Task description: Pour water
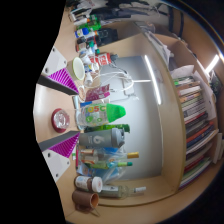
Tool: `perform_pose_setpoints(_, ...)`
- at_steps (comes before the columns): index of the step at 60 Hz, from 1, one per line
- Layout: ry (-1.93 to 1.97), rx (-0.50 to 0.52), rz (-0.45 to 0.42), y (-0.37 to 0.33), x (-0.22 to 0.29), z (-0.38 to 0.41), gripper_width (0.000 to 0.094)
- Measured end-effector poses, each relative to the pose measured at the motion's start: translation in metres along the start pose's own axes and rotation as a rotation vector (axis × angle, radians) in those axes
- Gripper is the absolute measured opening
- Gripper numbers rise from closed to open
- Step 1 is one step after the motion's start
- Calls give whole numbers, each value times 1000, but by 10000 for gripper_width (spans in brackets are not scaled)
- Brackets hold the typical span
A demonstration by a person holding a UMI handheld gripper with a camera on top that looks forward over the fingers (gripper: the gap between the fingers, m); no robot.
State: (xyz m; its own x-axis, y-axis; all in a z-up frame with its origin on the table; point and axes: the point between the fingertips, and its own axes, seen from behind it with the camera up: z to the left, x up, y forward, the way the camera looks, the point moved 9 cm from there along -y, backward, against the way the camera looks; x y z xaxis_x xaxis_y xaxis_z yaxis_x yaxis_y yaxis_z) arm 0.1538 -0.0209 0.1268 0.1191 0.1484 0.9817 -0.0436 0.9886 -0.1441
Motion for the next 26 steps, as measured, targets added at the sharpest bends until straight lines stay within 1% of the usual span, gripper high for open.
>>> perform_pose_setpoints(9,-56,8,5,-89,4,15,788)
perform_pose_setpoints(19,-123,0,-33,-180,2,33,782)
perform_pose_setpoints(26,-117,4,-46,-226,-6,42,784)
